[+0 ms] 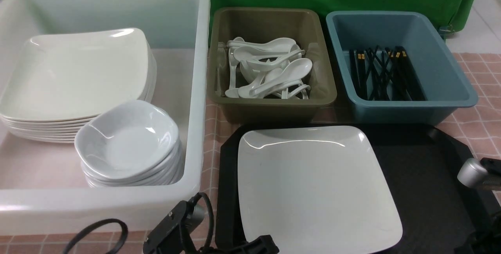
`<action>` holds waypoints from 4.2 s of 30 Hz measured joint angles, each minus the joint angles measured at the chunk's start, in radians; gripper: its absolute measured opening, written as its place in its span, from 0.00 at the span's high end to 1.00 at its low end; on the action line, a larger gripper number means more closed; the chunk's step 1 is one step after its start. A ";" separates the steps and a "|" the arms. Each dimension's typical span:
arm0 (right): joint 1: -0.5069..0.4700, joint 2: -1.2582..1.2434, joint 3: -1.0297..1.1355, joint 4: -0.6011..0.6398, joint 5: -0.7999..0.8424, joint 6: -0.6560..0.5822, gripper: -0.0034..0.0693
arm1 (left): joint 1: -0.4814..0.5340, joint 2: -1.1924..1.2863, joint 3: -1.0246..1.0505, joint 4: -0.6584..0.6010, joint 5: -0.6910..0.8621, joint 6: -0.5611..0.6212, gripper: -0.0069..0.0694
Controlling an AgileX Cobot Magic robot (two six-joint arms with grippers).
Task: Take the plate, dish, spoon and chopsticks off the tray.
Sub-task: Use the left arm to grab a plate from the dinner plate, then use the left arm to put the plate into the large storage box on the left
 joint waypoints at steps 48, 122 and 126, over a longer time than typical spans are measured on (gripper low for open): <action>0.000 0.000 0.000 0.007 0.000 0.000 0.76 | 0.161 0.317 -0.125 0.553 -0.424 -0.263 0.43; 0.000 -0.421 -0.067 -0.041 -0.188 -0.044 0.72 | 0.249 -0.150 -0.132 0.737 -0.191 -0.322 0.88; 0.000 -0.421 -0.067 -0.041 -0.188 -0.044 0.72 | 0.252 -0.171 -0.164 0.756 -0.180 -0.326 0.88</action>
